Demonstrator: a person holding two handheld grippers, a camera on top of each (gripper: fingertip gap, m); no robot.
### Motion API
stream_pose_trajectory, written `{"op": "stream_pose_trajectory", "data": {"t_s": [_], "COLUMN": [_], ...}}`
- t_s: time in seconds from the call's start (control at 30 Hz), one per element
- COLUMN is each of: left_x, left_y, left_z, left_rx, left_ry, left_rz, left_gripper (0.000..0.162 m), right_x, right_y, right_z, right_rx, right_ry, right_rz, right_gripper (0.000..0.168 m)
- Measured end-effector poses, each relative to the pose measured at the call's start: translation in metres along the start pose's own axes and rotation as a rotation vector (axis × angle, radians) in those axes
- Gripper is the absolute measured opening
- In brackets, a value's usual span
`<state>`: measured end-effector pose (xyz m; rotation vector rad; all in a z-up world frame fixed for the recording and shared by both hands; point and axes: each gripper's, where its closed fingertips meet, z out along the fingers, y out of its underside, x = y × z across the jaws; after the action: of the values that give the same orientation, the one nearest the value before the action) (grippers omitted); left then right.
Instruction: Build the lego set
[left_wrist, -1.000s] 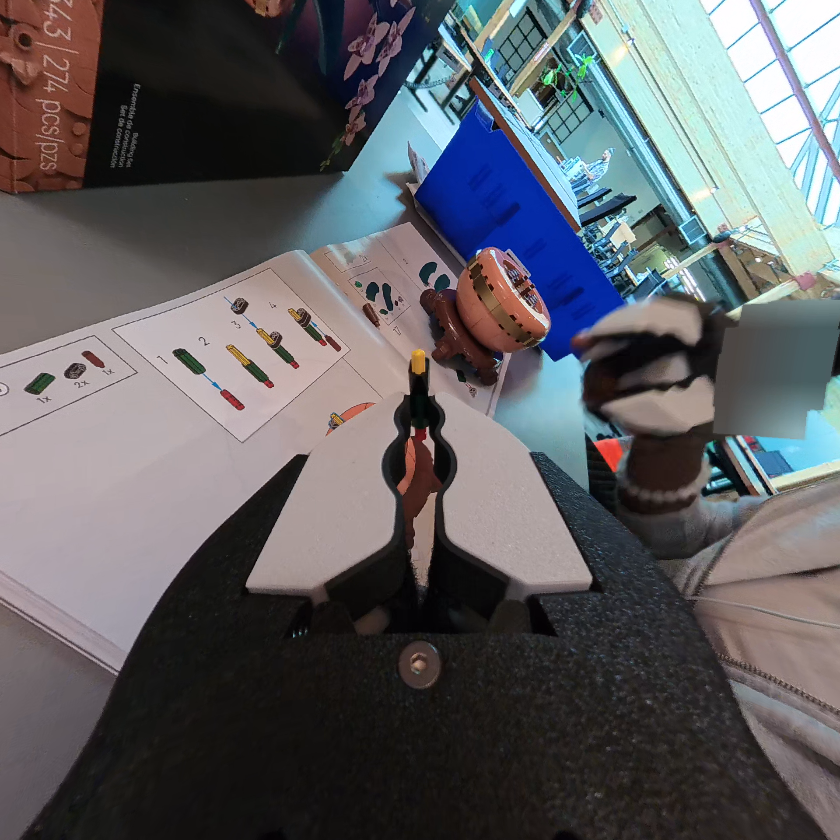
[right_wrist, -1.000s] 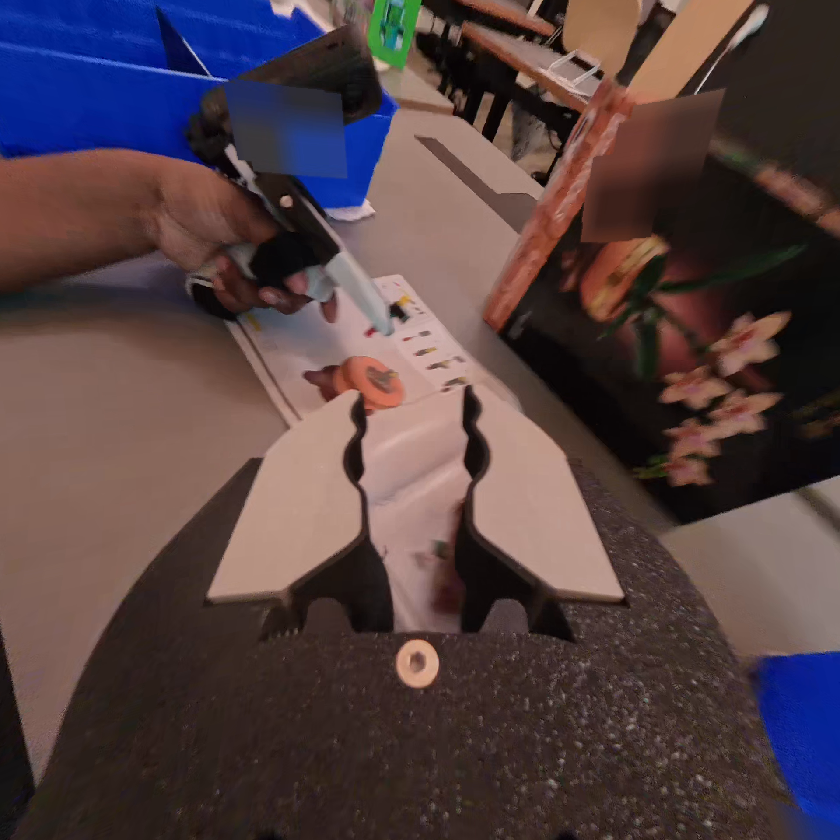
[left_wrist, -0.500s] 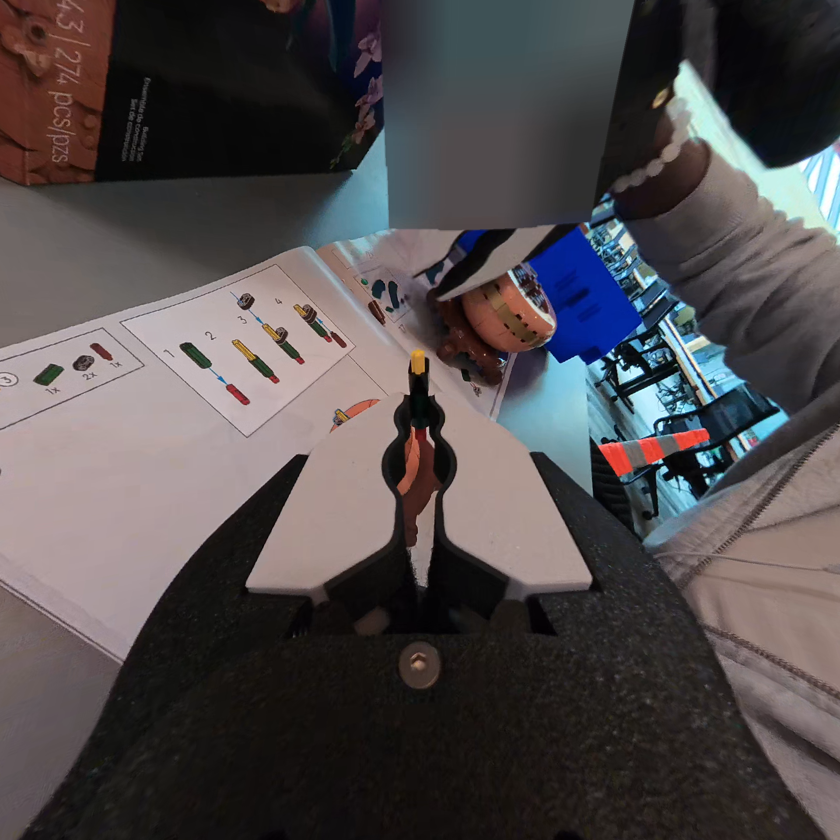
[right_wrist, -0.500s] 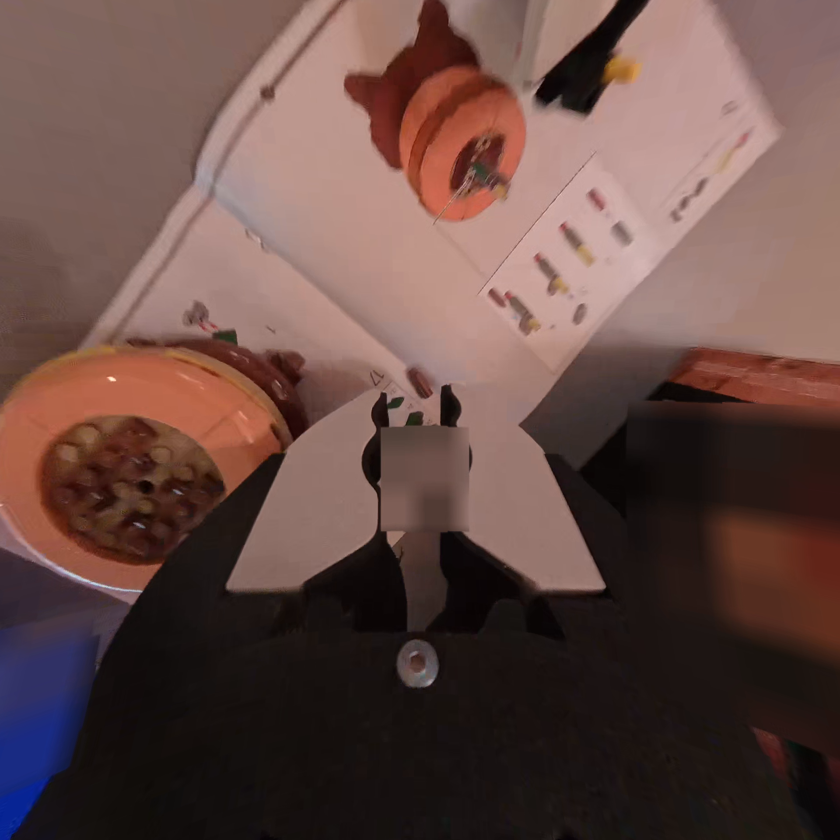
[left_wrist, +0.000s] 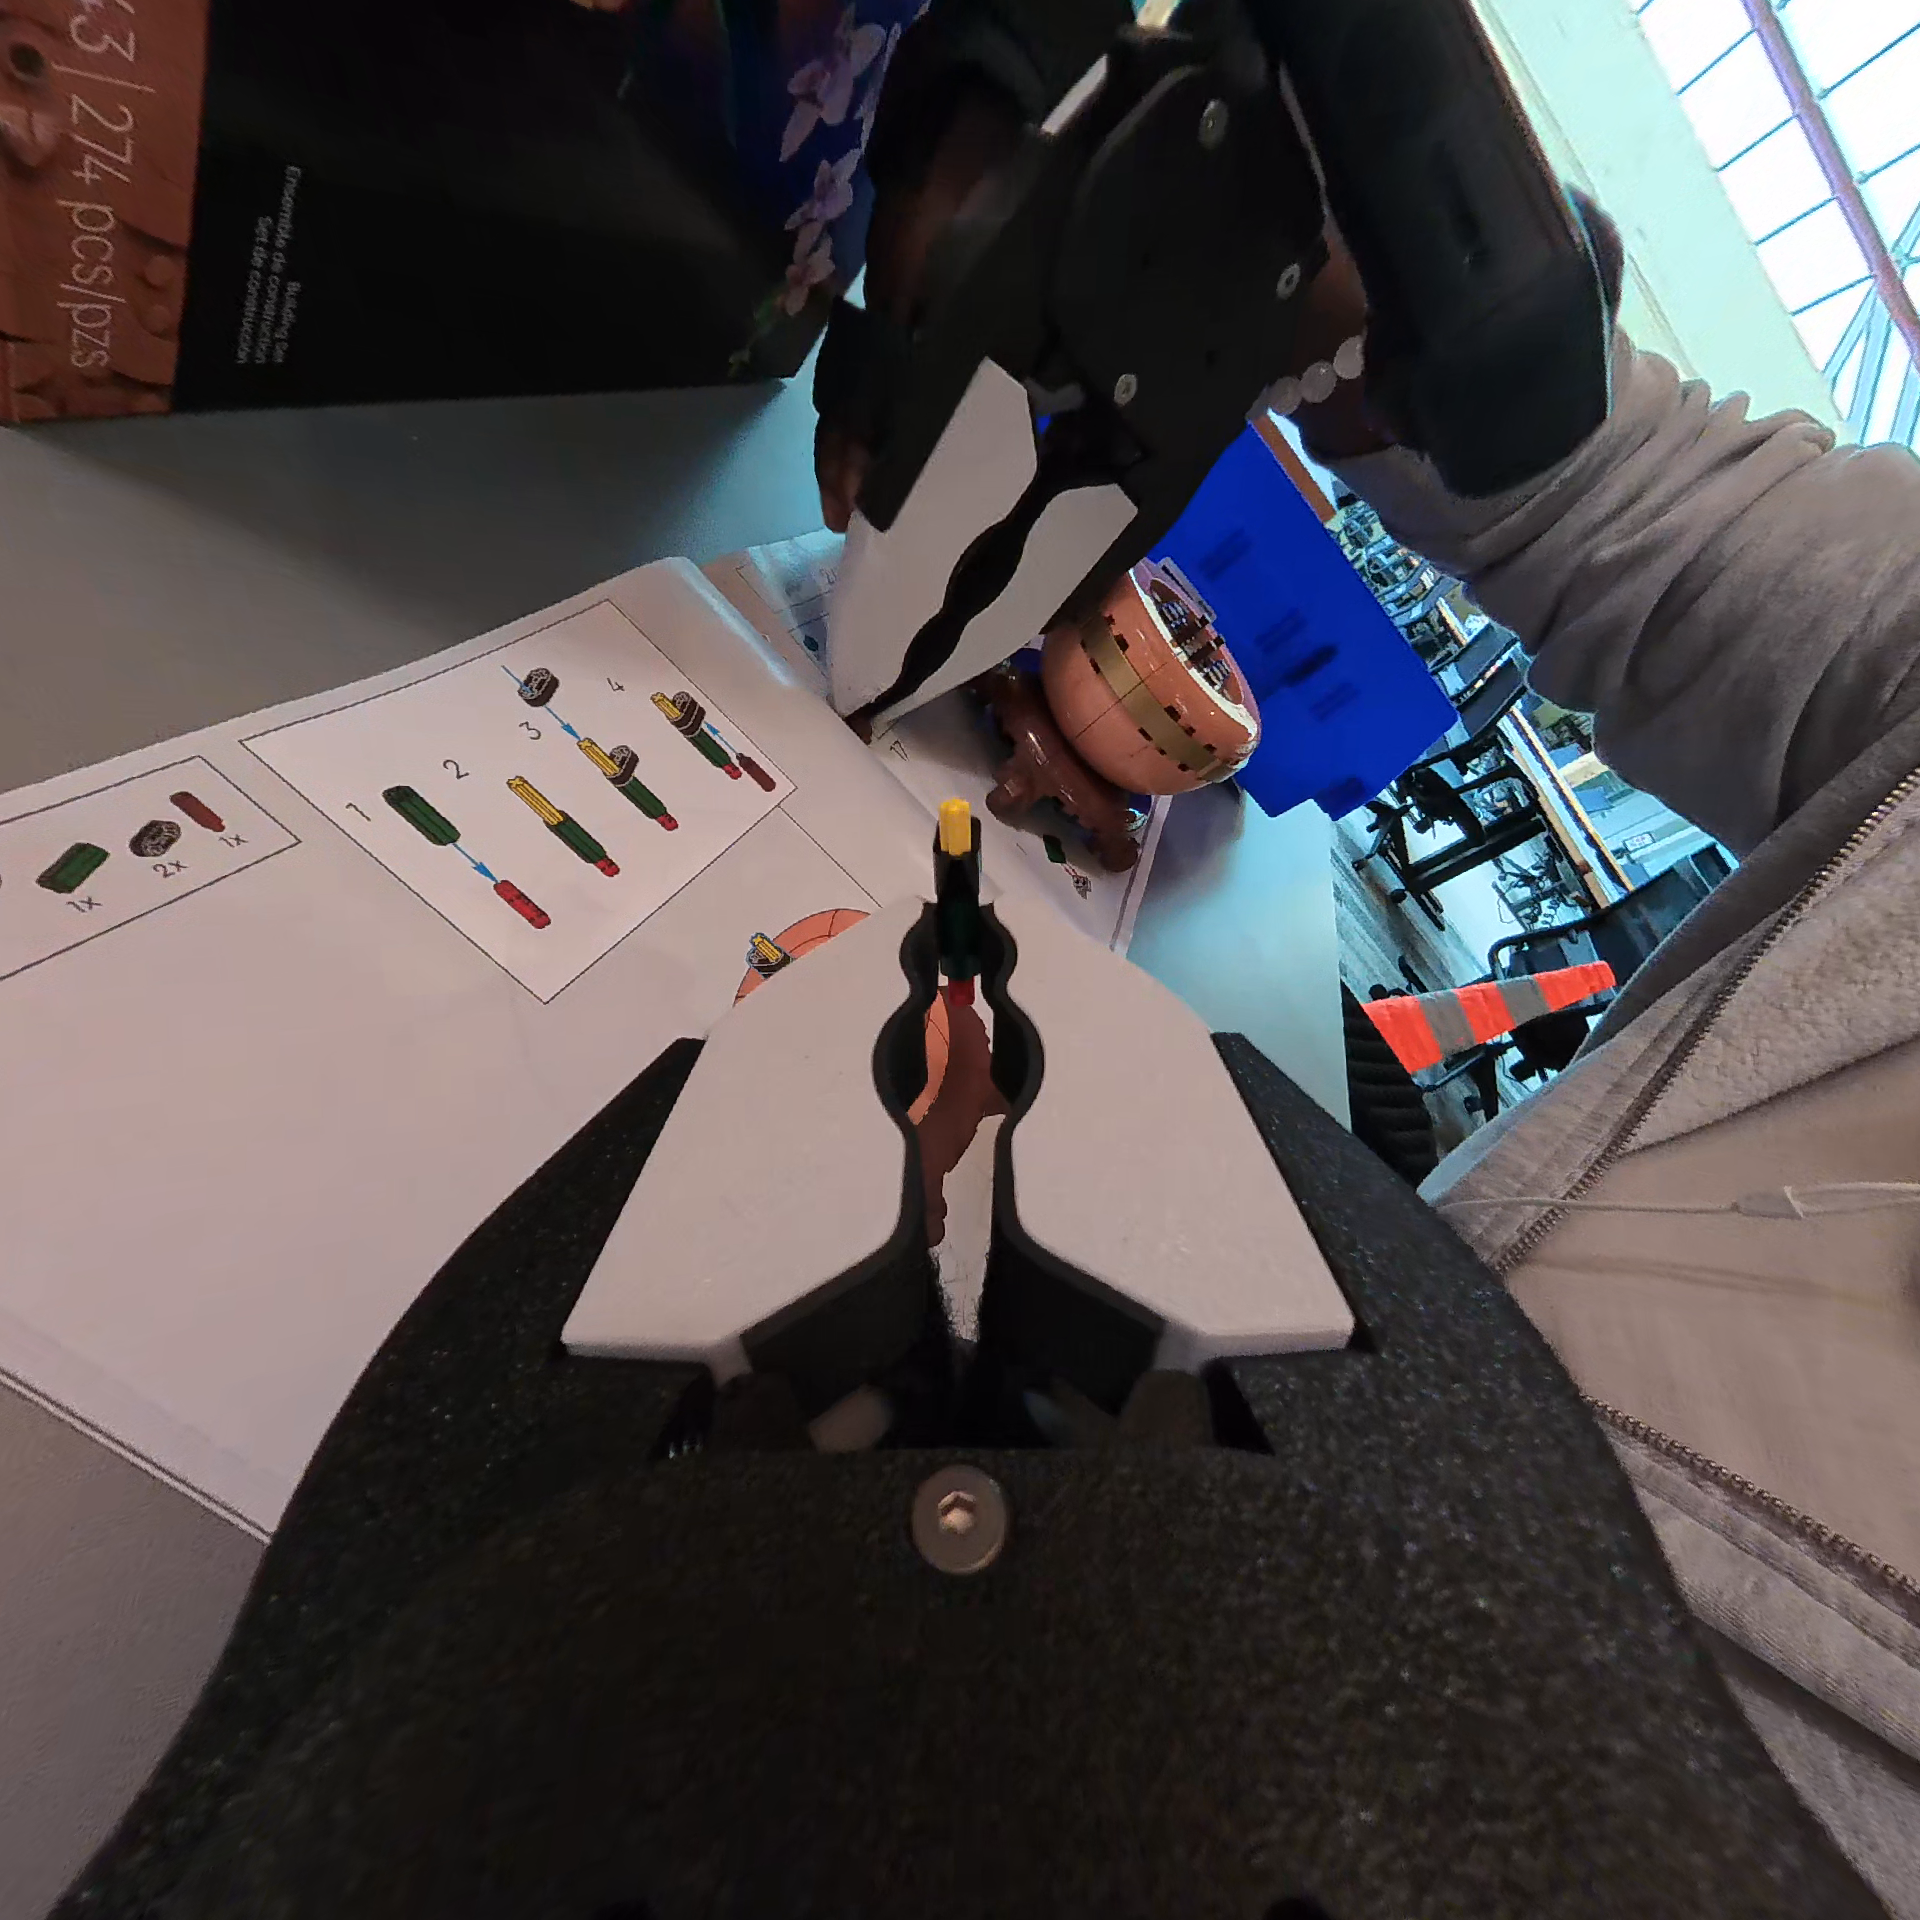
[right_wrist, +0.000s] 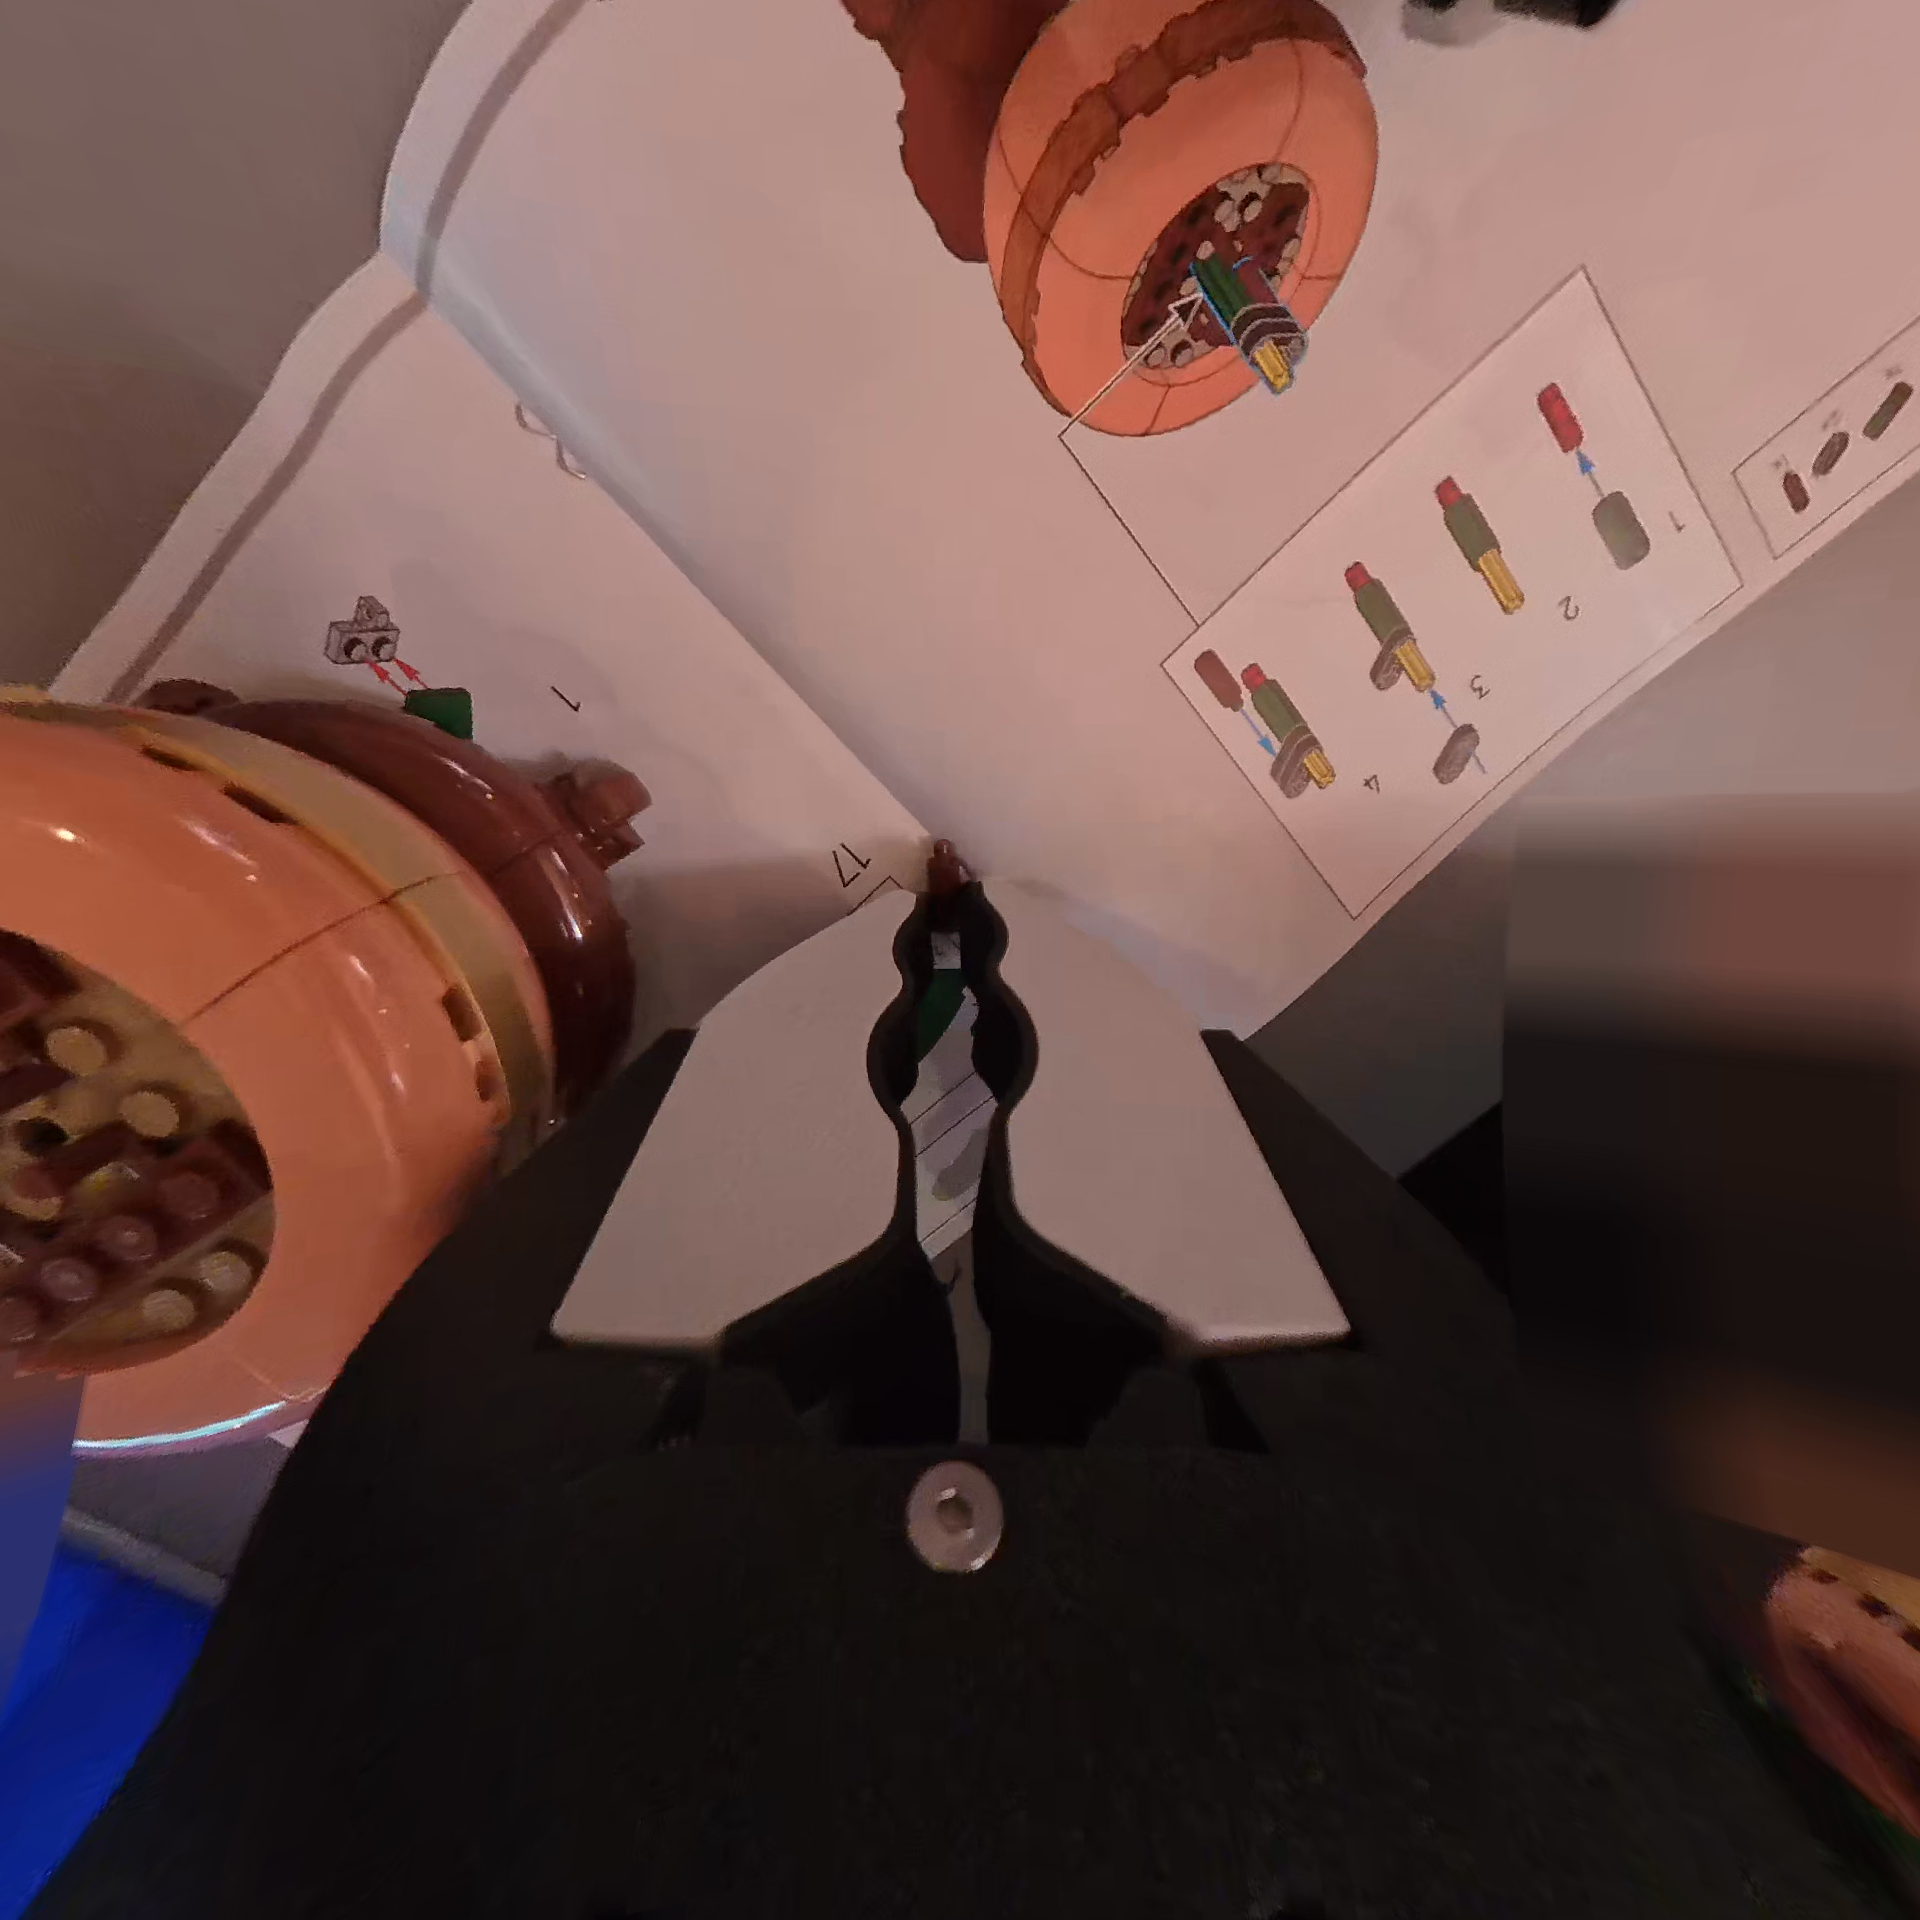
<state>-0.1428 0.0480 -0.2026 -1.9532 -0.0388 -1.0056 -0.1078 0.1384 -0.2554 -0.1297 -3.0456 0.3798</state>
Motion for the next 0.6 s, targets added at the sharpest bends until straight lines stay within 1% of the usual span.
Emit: {"op": "stream_pose_trajectory", "data": {"t_s": [0.07, 0.1, 0.17, 0.23, 0.33, 0.4, 0.47, 0.53, 0.6], "left_x": [0.000, -0.001, -0.001, -0.001, 0.005, 0.013, 0.019, 0.027, 0.040], "left_y": [-0.001, -0.002, -0.004, -0.007, -0.012, -0.018, -0.023, -0.029, -0.036], "left_z": [-0.001, -0.001, -0.002, -0.002, -0.003, -0.005, -0.009, -0.012, -0.016], "left_rx": [0.005, 0.013, 0.033, 0.054, 0.084, 0.121, 0.157, 0.196, 0.248], "left_ry": [0.000, -0.002, -0.011, -0.024, -0.021, -0.011, -0.013, -0.012, 0.043], "left_rz": [-0.003, -0.006, -0.003, 0.013, 0.038, 0.064, 0.100, 0.128, 0.140], "left_gripper": [0.006, 0.005, 0.006, 0.006, 0.006, 0.006, 0.006, 0.006, 0.006], "right_x": [0.000, 0.001, 0.007, 0.012, 0.011, 0.001, -0.010, -0.020, -0.026], "right_y": [0.001, 0.000, -0.011, -0.029, -0.068, -0.092, -0.110, -0.124, -0.131], "right_z": [-0.001, -0.005, -0.024, -0.053, -0.102, -0.124, -0.136, -0.140, -0.137], "right_rx": [0.000, 0.009, 0.066, 0.143, 0.344, 0.505, 0.666, 0.819, 0.952], "right_ry": [-0.005, 0.026, 0.122, 0.254, 0.482, 0.605, 0.716, 0.783, 0.846], "right_rz": [0.053, 0.088, 0.191, 0.340, 0.557, 0.699, 0.826, 0.939, 1.037], "right_gripper": [0.005, 0.005, 0.005, 0.005, 0.005, 0.005, 0.005, 0.005, 0.005]}}
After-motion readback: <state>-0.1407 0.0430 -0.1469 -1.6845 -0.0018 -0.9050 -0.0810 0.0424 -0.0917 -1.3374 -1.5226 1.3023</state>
